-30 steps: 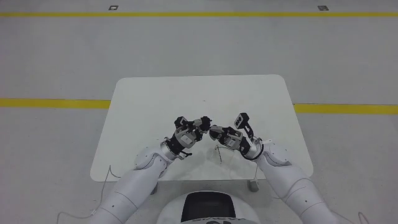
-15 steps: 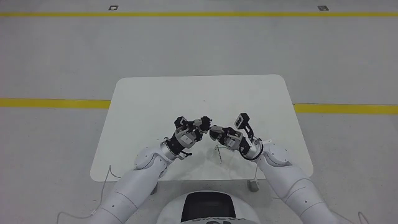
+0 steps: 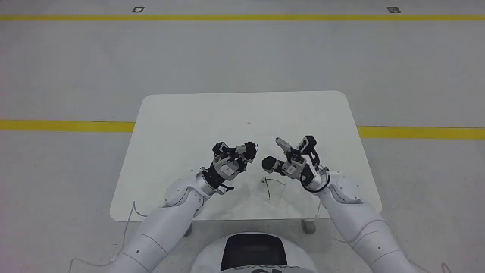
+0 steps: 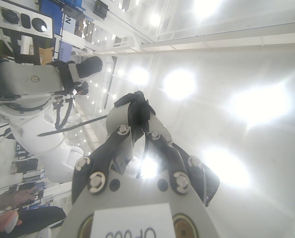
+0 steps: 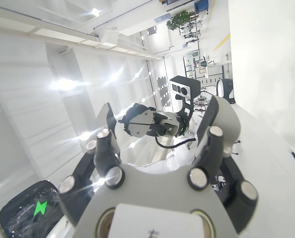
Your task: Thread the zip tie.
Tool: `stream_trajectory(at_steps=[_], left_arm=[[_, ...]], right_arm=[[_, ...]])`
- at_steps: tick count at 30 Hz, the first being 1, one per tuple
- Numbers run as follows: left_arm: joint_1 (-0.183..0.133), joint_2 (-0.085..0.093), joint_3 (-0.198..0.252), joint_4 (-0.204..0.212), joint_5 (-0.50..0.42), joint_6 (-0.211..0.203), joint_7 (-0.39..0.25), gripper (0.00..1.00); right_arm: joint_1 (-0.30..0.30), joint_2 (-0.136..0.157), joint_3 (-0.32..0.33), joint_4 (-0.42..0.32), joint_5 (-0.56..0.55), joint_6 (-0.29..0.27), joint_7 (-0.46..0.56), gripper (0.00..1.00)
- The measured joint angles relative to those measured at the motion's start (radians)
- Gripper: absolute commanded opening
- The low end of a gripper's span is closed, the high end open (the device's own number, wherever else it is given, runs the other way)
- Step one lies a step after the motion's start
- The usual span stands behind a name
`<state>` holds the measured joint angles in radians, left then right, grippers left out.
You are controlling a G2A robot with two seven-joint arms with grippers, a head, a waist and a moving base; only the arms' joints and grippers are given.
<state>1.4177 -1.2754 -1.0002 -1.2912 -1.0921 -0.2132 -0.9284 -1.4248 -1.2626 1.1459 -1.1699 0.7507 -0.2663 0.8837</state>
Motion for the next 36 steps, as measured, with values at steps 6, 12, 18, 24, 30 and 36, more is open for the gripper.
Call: stream_trajectory(at_steps=[6,12,18,24,30,36], left_arm=[[0.000,0.000,0.000,0.000,0.000,0.000,0.000,0.00],[0.001,0.000,0.002,-0.006,0.009,0.012,0.030,0.00],[0.019,0.006,-0.007,-0.052,0.045,0.075,0.173,0.00],[0.034,0.011,-0.028,-0.094,0.034,0.065,0.169,0.00],[0.034,0.011,-0.027,-0.094,0.031,0.070,0.174,0.00],[0.055,0.012,-0.043,-0.135,-0.078,0.161,0.201,0.00]], right_arm=[[-0.002,-0.001,0.003,-0.002,0.012,-0.003,-0.004,1.00],[-0.006,0.003,0.014,-0.019,-0.019,-0.031,-0.026,1.00],[-0.084,0.025,0.126,-0.166,-0.209,-0.074,-0.097,1.00],[-0.141,0.028,0.179,-0.253,-0.310,-0.074,-0.122,1.00],[-0.139,0.028,0.179,-0.256,-0.315,-0.074,-0.128,1.00],[-0.170,0.033,0.217,-0.317,-0.369,-0.074,-0.156,1.00]])
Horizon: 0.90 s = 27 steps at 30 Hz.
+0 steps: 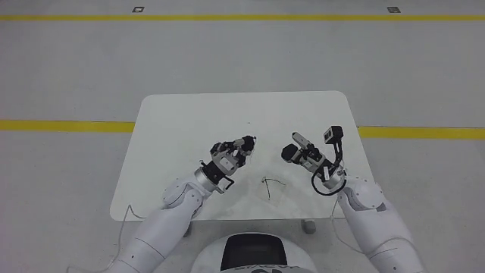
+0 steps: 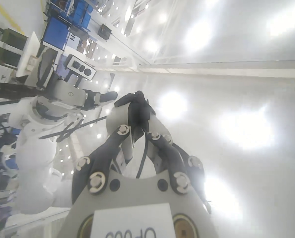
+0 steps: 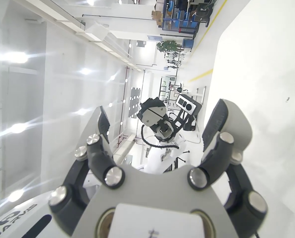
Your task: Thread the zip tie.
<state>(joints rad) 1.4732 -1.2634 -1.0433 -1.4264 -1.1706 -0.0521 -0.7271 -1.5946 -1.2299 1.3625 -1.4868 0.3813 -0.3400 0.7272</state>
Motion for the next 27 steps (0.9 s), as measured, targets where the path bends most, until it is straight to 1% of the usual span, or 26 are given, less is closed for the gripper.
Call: stream_trajectory(at_steps=[1,3,7,9,17,19,21,25,27], left_arm=[[0.005,0.001,-0.007,-0.010,-0.024,0.021,-0.005,0.00],[0.013,0.004,-0.015,-0.023,-0.031,0.038,-0.001,0.00],[0.045,0.010,-0.026,-0.079,-0.040,0.060,0.012,0.00],[0.053,0.013,-0.031,-0.102,-0.022,0.054,0.004,0.00],[0.054,0.013,-0.031,-0.104,-0.018,0.051,0.003,0.00],[0.056,0.013,-0.031,-0.116,-0.026,0.055,0.014,0.00],[0.063,0.014,-0.038,-0.132,-0.047,0.068,0.014,0.00],[0.092,0.023,-0.070,-0.171,-0.081,0.103,-0.008,0.00],[0.103,0.027,-0.087,-0.178,-0.091,0.117,-0.018,0.00]], right_arm=[[-0.010,0.001,0.013,-0.013,-0.003,0.000,0.003,1.00],[-0.023,0.002,0.033,-0.029,-0.006,0.000,0.004,1.00],[-0.049,0.001,0.071,-0.058,-0.011,0.000,-0.002,1.00],[-0.058,0.000,0.081,-0.073,0.001,0.000,0.014,1.00],[-0.061,0.000,0.085,-0.077,0.013,0.000,0.026,1.00],[-0.061,0.000,0.085,-0.077,0.013,0.000,0.026,1.00],[-0.061,0.000,0.085,-0.077,0.013,0.000,0.026,1.00],[-0.061,0.000,0.085,-0.077,0.013,0.000,0.026,1.00],[-0.061,0.000,0.085,-0.077,0.013,0.000,0.026,1.00]])
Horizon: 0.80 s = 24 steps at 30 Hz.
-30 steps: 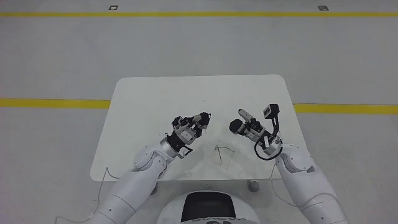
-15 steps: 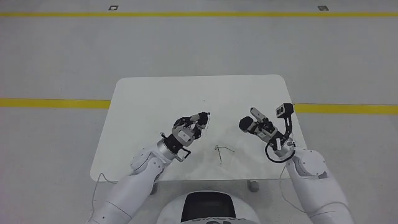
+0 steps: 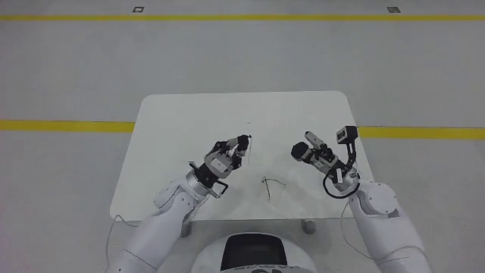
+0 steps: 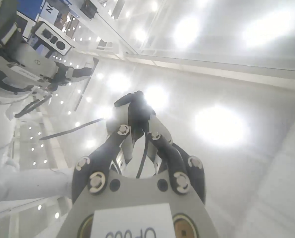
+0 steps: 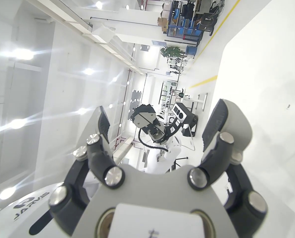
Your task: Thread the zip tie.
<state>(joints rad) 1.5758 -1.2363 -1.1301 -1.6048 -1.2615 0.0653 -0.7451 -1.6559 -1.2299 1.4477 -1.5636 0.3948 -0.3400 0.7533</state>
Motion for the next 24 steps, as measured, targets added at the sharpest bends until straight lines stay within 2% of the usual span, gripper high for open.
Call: stream_trajectory(at_steps=[5,24], left_arm=[[0.024,0.009,-0.033,-0.013,-0.010,0.025,-0.031,0.00],[0.024,0.009,-0.033,-0.013,-0.010,0.025,-0.030,0.00]], right_arm=[[0.000,0.000,0.000,0.000,0.000,0.000,0.000,1.00],[0.000,0.000,0.000,0.000,0.000,0.000,0.000,1.00]])
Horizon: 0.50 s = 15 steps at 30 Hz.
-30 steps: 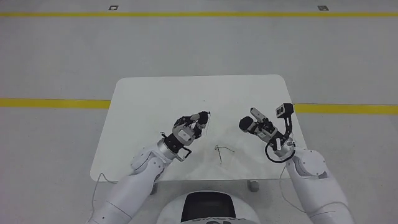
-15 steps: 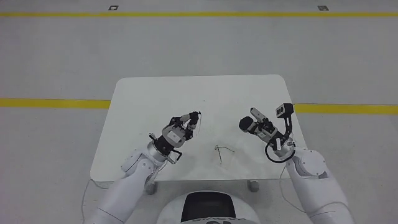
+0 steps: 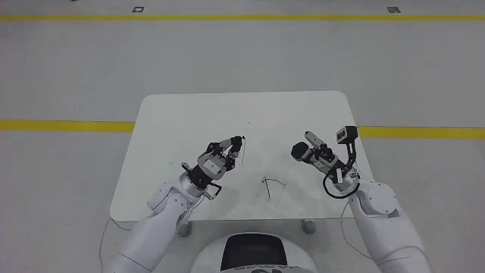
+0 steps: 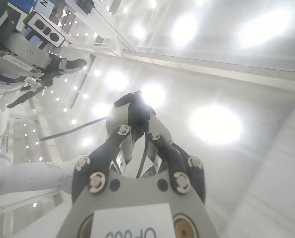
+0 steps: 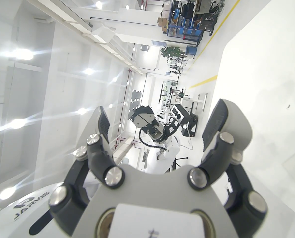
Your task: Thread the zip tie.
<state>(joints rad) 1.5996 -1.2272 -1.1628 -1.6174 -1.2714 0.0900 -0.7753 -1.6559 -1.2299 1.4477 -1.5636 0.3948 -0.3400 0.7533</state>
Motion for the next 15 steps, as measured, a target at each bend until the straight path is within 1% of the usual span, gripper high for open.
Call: stream_trajectory(at_steps=[6,10,15], left_arm=[[0.000,0.000,0.000,-0.001,0.000,0.000,0.001,0.00],[0.002,0.000,0.014,-0.033,0.002,0.014,0.021,0.00],[0.015,0.004,0.019,-0.079,0.006,0.050,0.013,0.00]], right_arm=[[0.000,0.000,0.000,0.000,0.000,0.000,0.000,1.00],[0.000,0.000,0.000,0.000,0.000,0.000,0.000,1.00],[0.000,0.000,0.000,0.000,0.000,0.000,0.000,1.00]])
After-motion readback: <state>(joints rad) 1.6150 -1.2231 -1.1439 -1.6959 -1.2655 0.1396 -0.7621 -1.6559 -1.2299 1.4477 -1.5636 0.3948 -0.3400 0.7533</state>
